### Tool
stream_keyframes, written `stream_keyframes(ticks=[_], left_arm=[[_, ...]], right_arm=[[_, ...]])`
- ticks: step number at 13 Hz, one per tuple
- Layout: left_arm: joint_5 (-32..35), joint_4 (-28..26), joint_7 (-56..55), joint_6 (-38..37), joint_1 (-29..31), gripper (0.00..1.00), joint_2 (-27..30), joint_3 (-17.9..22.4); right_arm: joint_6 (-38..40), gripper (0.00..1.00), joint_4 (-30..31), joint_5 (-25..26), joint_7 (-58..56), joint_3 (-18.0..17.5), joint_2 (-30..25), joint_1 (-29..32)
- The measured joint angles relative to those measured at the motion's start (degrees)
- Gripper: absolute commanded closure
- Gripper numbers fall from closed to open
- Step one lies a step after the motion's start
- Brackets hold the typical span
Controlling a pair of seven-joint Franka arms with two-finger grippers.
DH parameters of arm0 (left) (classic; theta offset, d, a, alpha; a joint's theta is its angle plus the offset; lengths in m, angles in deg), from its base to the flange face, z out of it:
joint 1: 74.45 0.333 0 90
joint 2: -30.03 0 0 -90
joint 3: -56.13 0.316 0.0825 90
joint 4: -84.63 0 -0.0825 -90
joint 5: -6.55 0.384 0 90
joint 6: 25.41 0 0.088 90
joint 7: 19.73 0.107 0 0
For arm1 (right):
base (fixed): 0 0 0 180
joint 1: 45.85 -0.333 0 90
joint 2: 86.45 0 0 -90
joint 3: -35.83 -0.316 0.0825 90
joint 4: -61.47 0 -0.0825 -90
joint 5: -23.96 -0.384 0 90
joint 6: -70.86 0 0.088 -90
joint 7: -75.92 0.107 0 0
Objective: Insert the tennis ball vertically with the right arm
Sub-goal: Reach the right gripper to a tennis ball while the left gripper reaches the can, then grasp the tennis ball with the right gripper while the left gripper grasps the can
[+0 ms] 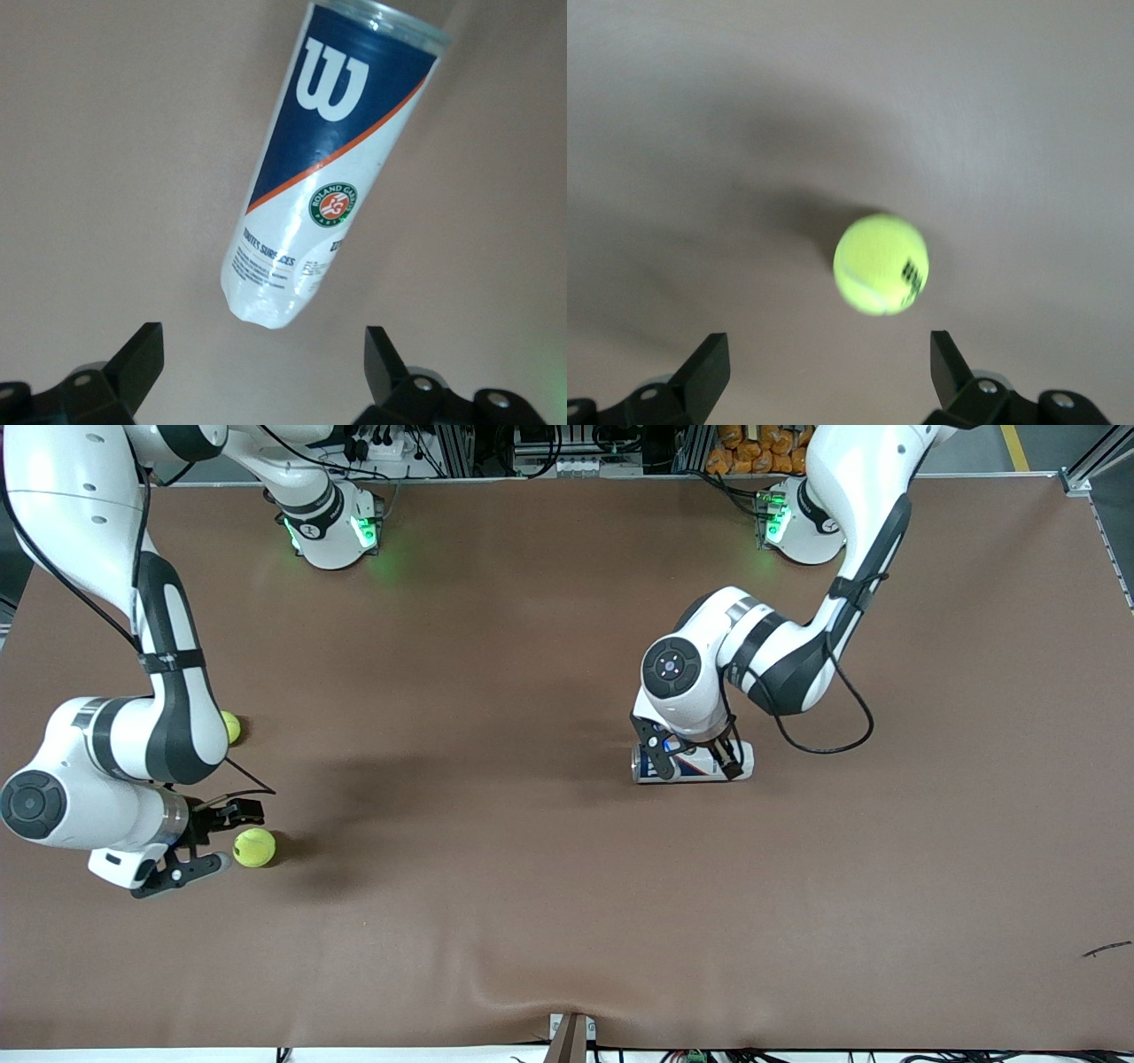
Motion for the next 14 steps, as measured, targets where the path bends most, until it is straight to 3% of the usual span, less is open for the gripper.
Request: stream_keyframes(ticks=[4, 14], left_arm=[[2.6, 0.1, 6.8, 1.4, -0.5, 0.00, -2.8, -0.1], [8.4, 2.8, 9.3, 1.5, -4.0, 0.00, -8.5, -0.1]], right_arm=[[-8.1, 0.00, 0.0, 0.0, -14.9, 0.1, 3.4, 0.2], [-8.4, 0.00, 0.2, -0.1, -22.8, 0.2, 8.6, 2.1]])
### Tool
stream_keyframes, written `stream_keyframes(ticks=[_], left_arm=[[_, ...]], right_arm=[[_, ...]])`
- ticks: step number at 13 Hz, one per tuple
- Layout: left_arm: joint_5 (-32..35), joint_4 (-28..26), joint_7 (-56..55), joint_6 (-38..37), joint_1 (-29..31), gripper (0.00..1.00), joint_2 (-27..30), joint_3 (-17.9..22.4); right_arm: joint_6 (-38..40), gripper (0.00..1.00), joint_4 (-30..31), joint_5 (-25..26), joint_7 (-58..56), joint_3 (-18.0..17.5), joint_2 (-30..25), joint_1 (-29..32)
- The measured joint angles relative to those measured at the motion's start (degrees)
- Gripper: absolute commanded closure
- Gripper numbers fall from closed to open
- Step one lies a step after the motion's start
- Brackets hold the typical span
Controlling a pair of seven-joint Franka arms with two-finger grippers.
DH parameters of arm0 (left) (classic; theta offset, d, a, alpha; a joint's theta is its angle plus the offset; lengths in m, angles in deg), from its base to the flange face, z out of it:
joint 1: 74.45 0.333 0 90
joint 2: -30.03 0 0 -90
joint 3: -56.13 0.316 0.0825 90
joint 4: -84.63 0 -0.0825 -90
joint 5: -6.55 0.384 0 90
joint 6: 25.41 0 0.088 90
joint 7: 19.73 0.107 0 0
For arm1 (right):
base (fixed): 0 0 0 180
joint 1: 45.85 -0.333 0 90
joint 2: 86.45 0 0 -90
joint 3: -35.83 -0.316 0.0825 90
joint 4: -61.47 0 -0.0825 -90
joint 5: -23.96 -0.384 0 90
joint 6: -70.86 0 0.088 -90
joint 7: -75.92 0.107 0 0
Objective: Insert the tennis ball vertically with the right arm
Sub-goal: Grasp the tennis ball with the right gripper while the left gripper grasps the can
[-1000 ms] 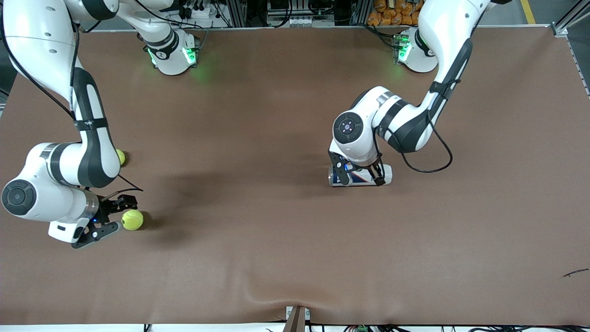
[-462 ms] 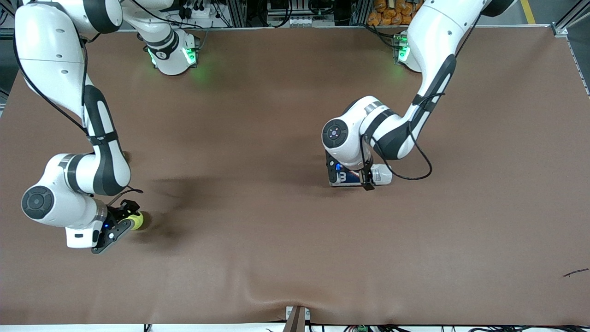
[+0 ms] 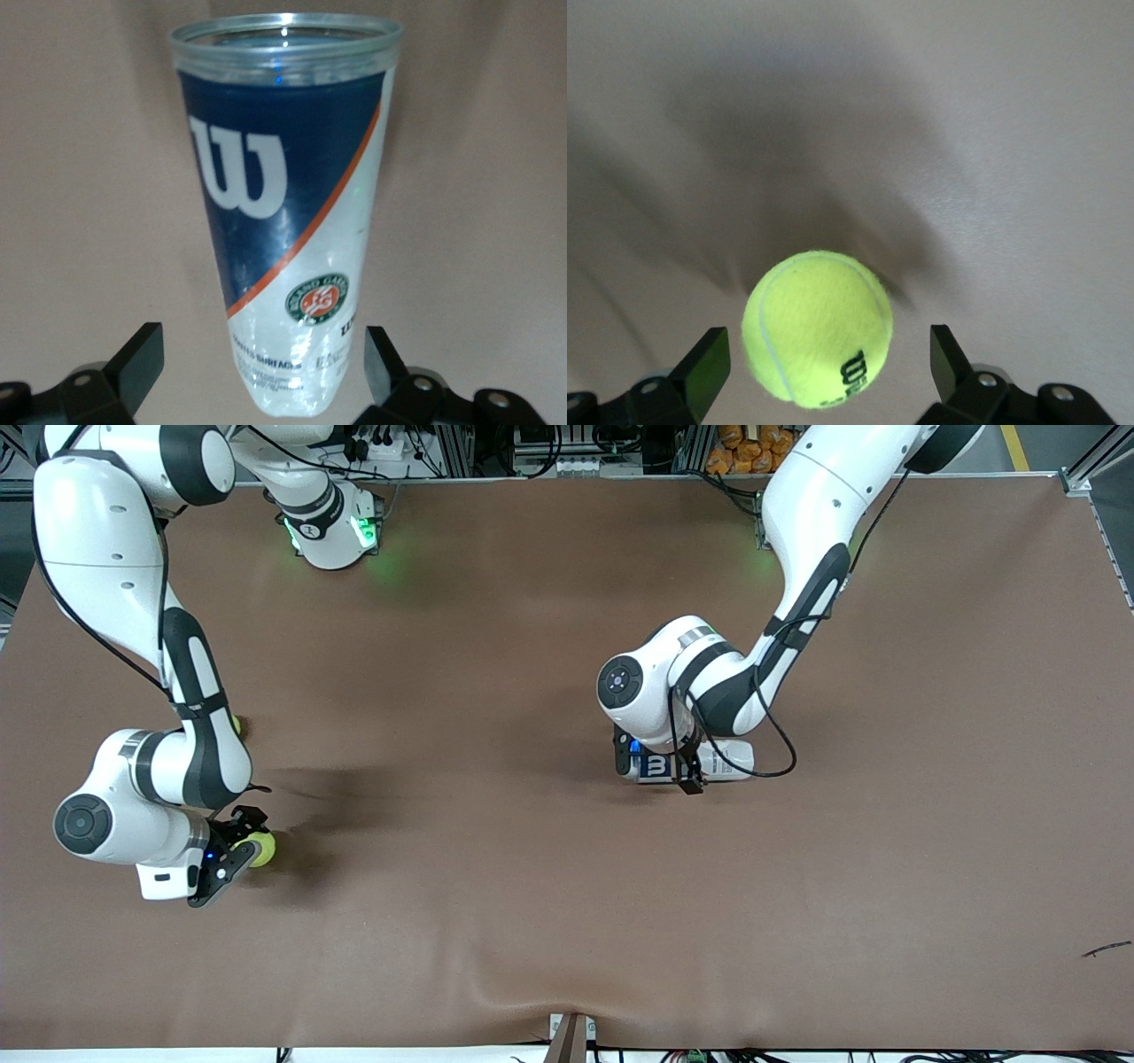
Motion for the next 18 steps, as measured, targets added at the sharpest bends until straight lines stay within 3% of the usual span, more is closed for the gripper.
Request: stream_keyframes(ticks=[7, 12, 18], left_arm=[[0.0, 0.1, 0.0, -2.4, -0.3, 0.00, -1.5, 0.3], [0.0, 0.2, 0.0, -2.4, -0.4, 0.00, -3.1, 0.4], [1.6, 1.7, 0.0, -2.4, -0.5, 0.00, -4.8, 1.2]], right_arm=[[-0.1, 0.00, 0.0, -0.1, -1.9, -0.2, 0.9, 0.0], [-0.1, 0.00, 0.0, -7.3, -9.3, -0.3, 1.0, 0.0], [-0.1, 0.00, 0.0, -7.7, -10.0, -0.2, 1.2, 0.3]])
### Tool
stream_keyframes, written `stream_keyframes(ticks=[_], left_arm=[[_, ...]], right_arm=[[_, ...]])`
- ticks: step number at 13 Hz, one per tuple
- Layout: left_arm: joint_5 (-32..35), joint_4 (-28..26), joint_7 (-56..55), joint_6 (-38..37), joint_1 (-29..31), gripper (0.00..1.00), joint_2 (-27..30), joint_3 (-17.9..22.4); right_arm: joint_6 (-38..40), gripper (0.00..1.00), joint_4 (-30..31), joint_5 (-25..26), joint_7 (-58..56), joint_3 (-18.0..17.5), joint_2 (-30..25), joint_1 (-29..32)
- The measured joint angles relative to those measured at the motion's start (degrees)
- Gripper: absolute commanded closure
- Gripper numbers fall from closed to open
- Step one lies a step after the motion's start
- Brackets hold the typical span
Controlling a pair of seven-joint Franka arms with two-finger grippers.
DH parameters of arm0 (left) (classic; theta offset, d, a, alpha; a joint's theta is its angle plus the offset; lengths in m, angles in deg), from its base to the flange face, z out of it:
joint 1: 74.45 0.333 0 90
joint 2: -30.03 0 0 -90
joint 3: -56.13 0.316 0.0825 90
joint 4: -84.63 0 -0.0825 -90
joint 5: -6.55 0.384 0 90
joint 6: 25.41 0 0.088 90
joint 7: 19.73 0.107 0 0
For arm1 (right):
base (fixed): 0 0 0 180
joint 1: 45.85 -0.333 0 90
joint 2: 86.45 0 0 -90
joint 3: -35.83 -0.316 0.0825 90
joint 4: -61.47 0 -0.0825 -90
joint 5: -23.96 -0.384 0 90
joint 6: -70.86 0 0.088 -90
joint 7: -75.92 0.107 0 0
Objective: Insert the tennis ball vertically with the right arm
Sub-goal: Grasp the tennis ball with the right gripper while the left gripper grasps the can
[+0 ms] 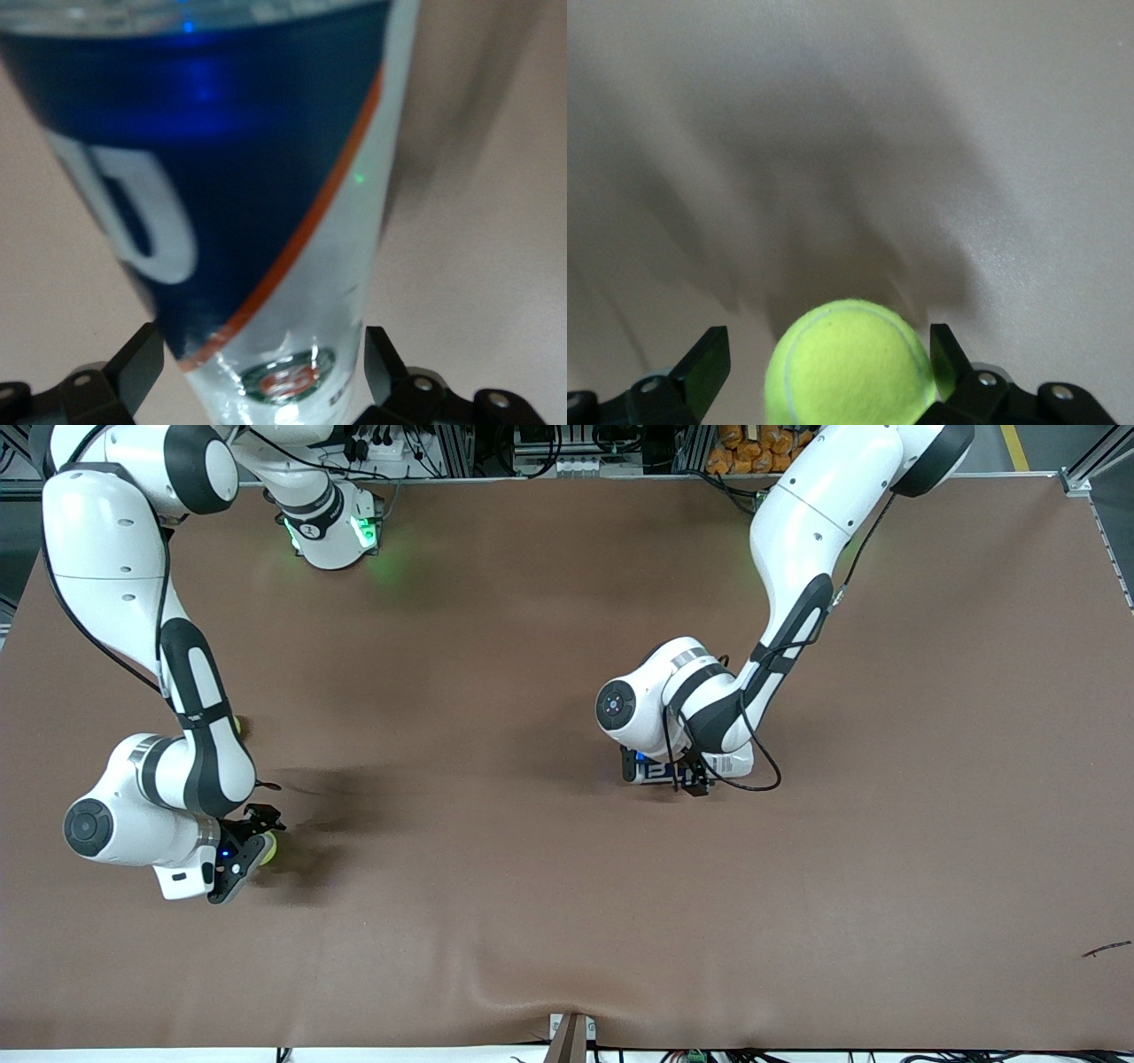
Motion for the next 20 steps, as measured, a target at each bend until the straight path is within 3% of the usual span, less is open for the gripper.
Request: stream_keyframes(ticks=[3, 4, 5, 6, 7, 10, 12, 16, 20], left_arm=[[0.0, 0.2, 0.0, 0.0, 0.0, 0.00, -0.3, 0.1], [0.0, 0.2, 0.0, 0.0, 0.0, 0.00, -0.4, 0.2], [0.0, 0.2, -0.2, 0.0, 0.0, 0.00, -0.5, 0.2], [0.0, 0.2, -0.4, 0.0, 0.0, 0.00, -0.6, 0.2], [0.0, 0.2, -0.7, 0.0, 0.0, 0.00, -0.7, 0.2], [0.0, 0.3, -1.1, 0.0, 0.0, 0.01, -0.9, 0.3], [0.0, 0.3, -1.2, 0.0, 0.0, 0.13, -0.9, 0.3], [0.0, 0.4, -1.9, 0.0, 0.0, 0.22, -1.0, 0.3], [0.0, 0.7, -2.1, 0.1, 0.0, 0.22, -1.0, 0.3]], right_arm=[[0.0, 0.00, 0.0, 0.0, -1.1, 0.0, 0.0, 0.5], [0.0, 0.08, 0.0, 0.0, -1.3, 0.0, 0.0, 0.6], [0.0, 0.46, 0.0, 0.0, -1.4, 0.0, 0.0, 0.6], [0.0, 0.70, 0.0, 0.0, -1.4, 0.0, 0.0, 0.7], [0.0, 0.79, 0.0, 0.0, -1.4, 0.0, 0.0, 0.7], [0.0, 0.80, -0.2, -0.1, -1.5, 0.0, 0.0, 1.5], [-0.1, 0.80, -0.5, -0.1, -1.9, 0.0, 0.0, 1.6], [-0.4, 0.80, -2.3, -0.1, -2.9, -0.2, -0.2, 0.9], [-2.0, 0.80, -4.1, -0.2, -1.8, -0.2, -0.9, 0.6]])
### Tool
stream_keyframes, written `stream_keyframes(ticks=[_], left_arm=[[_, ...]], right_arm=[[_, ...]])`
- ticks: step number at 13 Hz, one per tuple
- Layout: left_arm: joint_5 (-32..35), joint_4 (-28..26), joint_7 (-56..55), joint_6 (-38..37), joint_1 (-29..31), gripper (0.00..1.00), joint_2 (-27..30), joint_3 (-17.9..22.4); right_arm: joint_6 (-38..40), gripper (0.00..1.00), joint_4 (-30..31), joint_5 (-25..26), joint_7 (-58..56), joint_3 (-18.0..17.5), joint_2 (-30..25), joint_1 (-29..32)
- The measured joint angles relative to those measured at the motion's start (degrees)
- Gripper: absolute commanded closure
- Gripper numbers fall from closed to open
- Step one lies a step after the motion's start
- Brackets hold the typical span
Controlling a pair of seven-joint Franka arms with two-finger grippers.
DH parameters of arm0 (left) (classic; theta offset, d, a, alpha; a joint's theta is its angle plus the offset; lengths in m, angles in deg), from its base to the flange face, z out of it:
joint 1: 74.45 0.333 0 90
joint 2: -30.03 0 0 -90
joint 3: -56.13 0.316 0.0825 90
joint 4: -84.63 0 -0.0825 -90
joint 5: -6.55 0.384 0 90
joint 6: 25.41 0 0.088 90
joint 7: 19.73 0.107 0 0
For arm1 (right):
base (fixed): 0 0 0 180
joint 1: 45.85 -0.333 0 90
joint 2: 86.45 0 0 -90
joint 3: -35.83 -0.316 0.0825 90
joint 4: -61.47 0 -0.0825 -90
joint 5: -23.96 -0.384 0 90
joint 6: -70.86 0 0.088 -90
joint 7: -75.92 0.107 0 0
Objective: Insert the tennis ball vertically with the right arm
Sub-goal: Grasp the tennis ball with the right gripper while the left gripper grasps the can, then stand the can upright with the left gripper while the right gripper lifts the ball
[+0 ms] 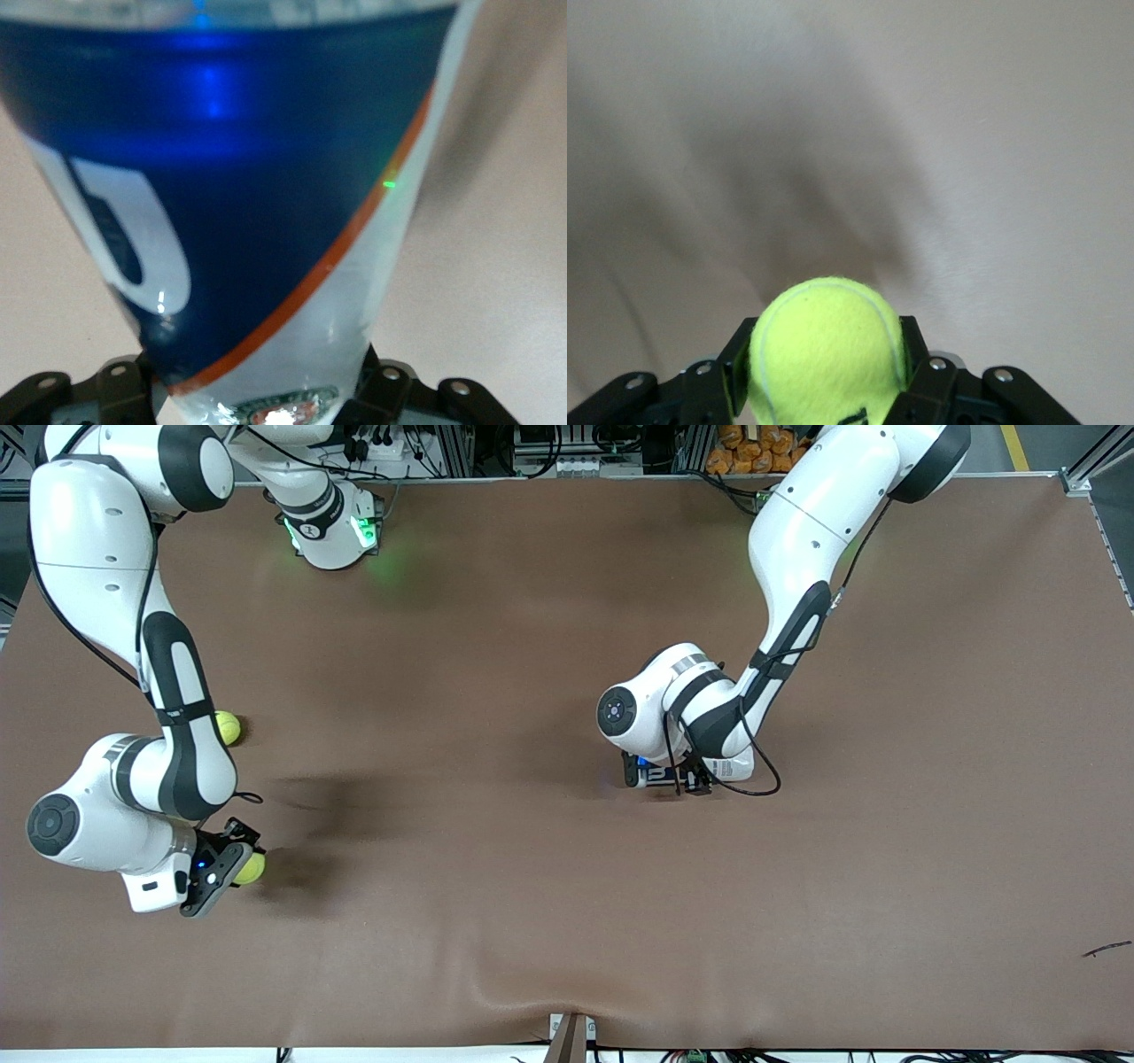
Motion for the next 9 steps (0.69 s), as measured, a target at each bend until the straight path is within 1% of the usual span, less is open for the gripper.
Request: stream_keyframes(ticks=[4, 7, 9], left_arm=[[-0.6, 0.9, -0.2, 0.3, -0.1, 0.22, -0.1, 0.0], [-2.2, 2.8, -0.5, 2.1, -0.5, 0.22, -0.1, -0.3], [-2.8, 3.7, -3.5, 5.2, -0.7, 0.22, -0.1, -1.0]], right_arm=[[0.0, 0.80, -0.2, -0.3, 6.3, -0.1, -1.2, -0.1], [4.4, 0.80, -0.2, -0.4, 14.8, -0.3, -2.3, -0.9], [7.5, 0.80, -0.2, -0.4, 21.5, -0.4, -3.2, -1.6]])
